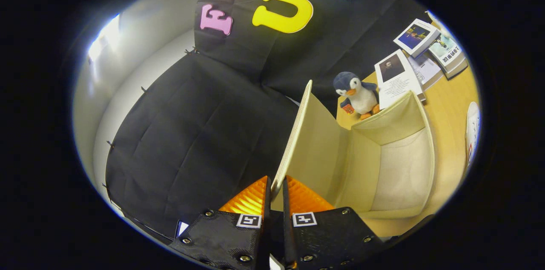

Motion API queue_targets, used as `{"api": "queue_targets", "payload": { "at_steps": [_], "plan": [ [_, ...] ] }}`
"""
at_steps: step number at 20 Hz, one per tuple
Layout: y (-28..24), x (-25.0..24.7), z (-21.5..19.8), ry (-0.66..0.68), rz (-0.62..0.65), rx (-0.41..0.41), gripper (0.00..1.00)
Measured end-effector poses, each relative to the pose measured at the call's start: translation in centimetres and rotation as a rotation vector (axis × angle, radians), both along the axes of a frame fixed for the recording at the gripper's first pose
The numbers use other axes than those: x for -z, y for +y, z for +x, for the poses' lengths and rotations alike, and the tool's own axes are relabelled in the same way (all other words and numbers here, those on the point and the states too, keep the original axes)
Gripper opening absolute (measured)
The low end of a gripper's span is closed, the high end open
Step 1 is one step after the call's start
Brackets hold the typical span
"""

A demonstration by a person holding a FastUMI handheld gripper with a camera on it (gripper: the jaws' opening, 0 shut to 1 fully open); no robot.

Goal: Open the storage box then place both shoes into the box .Put the left shoe in first, then the right shoe, with the right side of both shoes facing outward in a uniform manner.

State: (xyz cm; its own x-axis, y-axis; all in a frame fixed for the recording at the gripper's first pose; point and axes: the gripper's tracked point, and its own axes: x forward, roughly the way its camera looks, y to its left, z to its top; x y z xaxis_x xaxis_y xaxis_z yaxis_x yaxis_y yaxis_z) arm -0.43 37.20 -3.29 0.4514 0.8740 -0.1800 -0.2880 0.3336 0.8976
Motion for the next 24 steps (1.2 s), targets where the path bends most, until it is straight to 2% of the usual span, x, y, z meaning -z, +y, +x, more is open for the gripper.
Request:
{"api": "queue_targets", "payload": {
  "at_steps": [15,22,23,24],
  "plan": [
    [11.4,1.1,-0.3,-0.028,-0.033,-0.145,0.12],
    [14.4,2.2,0.1,-0.062,-0.061,-0.133,0.12],
    [14.3,2.3,0.2,-0.080,-0.077,-0.123,0.23],
    [13.8,2.3,0.6,-0.101,-0.098,-0.110,0.42]
  ]
}}
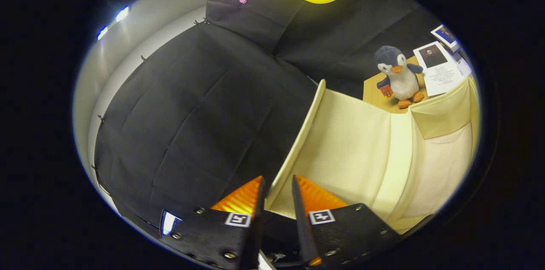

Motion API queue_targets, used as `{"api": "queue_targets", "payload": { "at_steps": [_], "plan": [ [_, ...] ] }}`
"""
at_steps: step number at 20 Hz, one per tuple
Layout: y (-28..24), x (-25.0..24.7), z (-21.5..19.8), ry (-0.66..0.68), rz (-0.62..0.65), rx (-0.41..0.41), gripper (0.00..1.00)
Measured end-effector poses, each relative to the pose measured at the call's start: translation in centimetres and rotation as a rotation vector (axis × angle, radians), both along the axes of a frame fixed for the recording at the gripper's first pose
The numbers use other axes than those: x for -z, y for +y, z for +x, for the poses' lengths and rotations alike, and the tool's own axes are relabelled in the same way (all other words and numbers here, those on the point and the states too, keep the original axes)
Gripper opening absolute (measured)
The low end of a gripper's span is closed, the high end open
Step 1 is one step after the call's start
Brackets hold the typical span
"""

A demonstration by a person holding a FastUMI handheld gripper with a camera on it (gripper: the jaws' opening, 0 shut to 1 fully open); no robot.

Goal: Open the storage box then place both shoes into the box .Put the left shoe in first, then the right shoe, with the right side of both shoes facing outward in a uniform manner.

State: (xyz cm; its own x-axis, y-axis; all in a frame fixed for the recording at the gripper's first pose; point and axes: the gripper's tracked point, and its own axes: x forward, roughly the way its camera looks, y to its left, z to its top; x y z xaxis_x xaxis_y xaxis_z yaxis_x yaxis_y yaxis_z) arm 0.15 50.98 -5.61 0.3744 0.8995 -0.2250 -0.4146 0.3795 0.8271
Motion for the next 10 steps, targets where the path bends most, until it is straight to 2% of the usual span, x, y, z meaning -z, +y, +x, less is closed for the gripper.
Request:
{"api": "queue_targets", "payload": {
  "at_steps": [1,2,3,10],
  "plan": [
    [-0.3,0.0,0.1,-0.018,-0.014,0.012,0.61],
    [-0.9,0.0,0.4,-0.032,-0.026,0.024,0.74],
    [-1.6,-0.1,0.7,-0.045,-0.038,0.038,0.96],
    [-7.6,-0.5,2.2,-0.120,-0.128,0.128,0.96]
  ]
}}
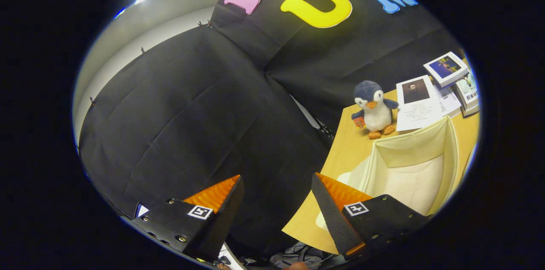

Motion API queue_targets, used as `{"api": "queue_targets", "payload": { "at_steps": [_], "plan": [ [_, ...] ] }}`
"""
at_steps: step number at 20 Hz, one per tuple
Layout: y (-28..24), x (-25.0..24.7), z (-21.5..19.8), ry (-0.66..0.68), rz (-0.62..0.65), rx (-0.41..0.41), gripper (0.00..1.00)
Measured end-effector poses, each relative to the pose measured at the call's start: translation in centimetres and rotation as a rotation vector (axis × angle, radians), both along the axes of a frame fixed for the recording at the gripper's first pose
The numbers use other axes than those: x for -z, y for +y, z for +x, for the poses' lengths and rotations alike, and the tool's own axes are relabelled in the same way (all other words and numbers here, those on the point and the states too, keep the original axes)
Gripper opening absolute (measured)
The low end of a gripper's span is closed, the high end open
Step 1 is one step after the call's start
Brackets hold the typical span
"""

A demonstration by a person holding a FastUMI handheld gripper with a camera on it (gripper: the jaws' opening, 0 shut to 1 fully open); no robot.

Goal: Open the storage box then place both shoes into the box .Put the left shoe in first, then the right shoe, with the right side of both shoes facing outward in a uniform manner.

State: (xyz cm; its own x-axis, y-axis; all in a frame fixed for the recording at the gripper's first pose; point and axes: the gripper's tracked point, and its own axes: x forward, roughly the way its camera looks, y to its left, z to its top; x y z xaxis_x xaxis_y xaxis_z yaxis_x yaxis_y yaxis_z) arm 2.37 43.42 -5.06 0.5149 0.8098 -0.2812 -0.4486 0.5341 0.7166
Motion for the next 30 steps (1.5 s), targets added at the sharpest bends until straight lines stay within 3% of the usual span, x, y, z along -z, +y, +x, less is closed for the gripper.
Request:
{"api": "queue_targets", "payload": {
  "at_steps": [15,24,30],
  "plan": [
    [-19.7,3.7,3.5,-0.073,-0.280,0.244,0.97],
    [-28.8,10.6,4.2,0.013,-0.443,0.329,0.97],
    [-32.4,15.5,4.5,0.112,-0.479,0.362,0.97]
  ]
}}
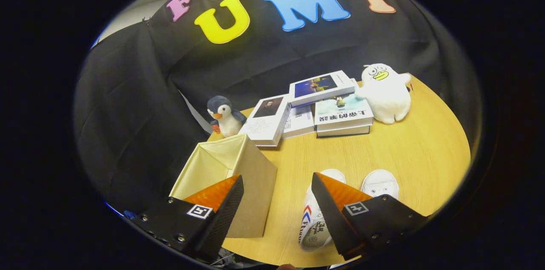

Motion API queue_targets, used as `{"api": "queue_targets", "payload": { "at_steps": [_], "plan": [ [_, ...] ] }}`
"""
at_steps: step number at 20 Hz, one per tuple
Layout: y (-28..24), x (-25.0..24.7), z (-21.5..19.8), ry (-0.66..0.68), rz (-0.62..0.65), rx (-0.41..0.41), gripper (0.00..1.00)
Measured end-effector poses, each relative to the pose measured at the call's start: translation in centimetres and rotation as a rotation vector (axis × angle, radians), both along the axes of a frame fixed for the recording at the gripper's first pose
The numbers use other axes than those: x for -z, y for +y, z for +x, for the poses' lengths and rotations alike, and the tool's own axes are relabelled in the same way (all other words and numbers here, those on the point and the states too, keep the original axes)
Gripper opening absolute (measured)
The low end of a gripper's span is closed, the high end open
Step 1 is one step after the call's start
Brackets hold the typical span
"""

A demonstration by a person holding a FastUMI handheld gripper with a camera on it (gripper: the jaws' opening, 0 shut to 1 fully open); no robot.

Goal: Open the storage box then place both shoes into the box .Put the left shoe in first, then the right shoe, with the right side of both shoes facing outward in a uniform manner.

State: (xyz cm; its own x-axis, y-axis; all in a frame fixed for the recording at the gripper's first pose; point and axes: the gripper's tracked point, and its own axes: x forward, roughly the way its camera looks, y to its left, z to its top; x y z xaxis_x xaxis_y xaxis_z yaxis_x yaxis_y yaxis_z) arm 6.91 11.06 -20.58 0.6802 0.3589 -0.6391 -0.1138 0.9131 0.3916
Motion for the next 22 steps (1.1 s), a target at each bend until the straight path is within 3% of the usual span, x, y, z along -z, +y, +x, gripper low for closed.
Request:
{"api": "queue_targets", "payload": {
  "at_steps": [11,19,22],
  "plan": [
    [-4.2,8.8,-1.6,0.212,0.002,0.072,0.97],
    [-4.8,12.4,-3.0,0.336,0.062,0.104,0.96],
    [-4.9,13.1,-2.8,0.359,0.071,0.124,0.88]
  ]
}}
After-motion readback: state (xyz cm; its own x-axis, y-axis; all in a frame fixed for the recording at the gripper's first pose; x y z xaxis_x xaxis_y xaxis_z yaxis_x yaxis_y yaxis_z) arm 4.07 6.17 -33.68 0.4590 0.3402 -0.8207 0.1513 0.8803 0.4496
